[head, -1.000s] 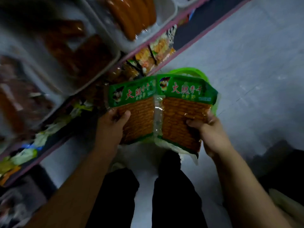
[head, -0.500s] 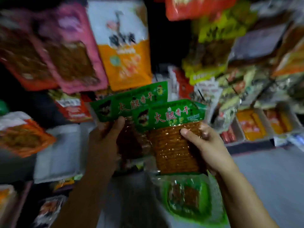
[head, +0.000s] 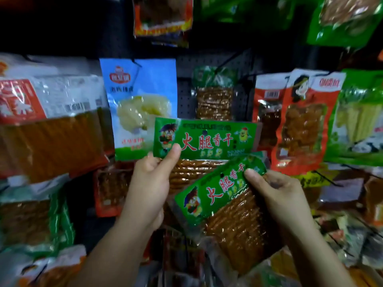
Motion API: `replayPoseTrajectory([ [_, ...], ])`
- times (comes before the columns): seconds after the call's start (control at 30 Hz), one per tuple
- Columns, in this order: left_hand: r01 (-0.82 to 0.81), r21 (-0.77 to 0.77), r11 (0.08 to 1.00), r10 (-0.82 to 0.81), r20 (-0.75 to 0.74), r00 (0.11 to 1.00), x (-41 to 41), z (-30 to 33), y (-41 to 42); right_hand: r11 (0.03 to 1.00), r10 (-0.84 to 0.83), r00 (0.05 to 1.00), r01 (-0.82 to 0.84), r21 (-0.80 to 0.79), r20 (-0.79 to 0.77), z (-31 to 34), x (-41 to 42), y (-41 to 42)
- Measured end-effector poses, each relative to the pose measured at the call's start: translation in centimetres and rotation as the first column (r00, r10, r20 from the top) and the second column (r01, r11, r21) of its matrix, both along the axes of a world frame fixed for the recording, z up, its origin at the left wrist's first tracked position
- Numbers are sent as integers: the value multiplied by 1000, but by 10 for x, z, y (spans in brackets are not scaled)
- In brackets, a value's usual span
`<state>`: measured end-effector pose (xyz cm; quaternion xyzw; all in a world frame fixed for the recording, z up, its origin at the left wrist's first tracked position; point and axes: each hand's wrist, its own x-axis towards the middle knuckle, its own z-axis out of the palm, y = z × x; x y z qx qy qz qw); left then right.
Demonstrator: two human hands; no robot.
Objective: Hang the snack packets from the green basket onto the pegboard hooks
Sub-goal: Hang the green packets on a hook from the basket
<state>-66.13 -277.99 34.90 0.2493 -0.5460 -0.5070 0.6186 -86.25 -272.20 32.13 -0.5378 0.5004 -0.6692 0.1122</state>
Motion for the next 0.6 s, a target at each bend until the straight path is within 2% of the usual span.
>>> replayPoseTrajectory([
  [0.07, 32, -6, 999, -32, 31, 999, -3, 18, -9, 996, 54, 998, -57, -71, -44, 19, 1, -7],
  [0.17, 142, -13, 990, -142, 6, 990, -12, 42, -18, 963, 253, 966, -257, -82, -55, 46, -6, -20],
  [0.27, 196, -72, 978, -193, 41, 980, -19, 63, -30, 953, 259, 957, -275, -124, -131, 66, -19, -33],
  [0.33, 138, -204, 969, -121, 94, 988, -24, 83, -41, 960, 198, 972, -219, -175, -130, 77, -27, -45],
  [0.4, -23, -375, 927, 92, 169, 981, -30, 106, -54, 968, 137, 982, -161, -195, -133, 85, -34, -57],
  [0.47, -113, -479, 870, 257, 247, 935, -40, 128, -65, 967, 75, 985, -110, -230, -155, 92, -40, -67],
  [0.6, -90, -517, 851, 292, 324, 900, -65, 152, -76, 951, -3, 988, -45, -307, -152, 98, -53, -78],
])
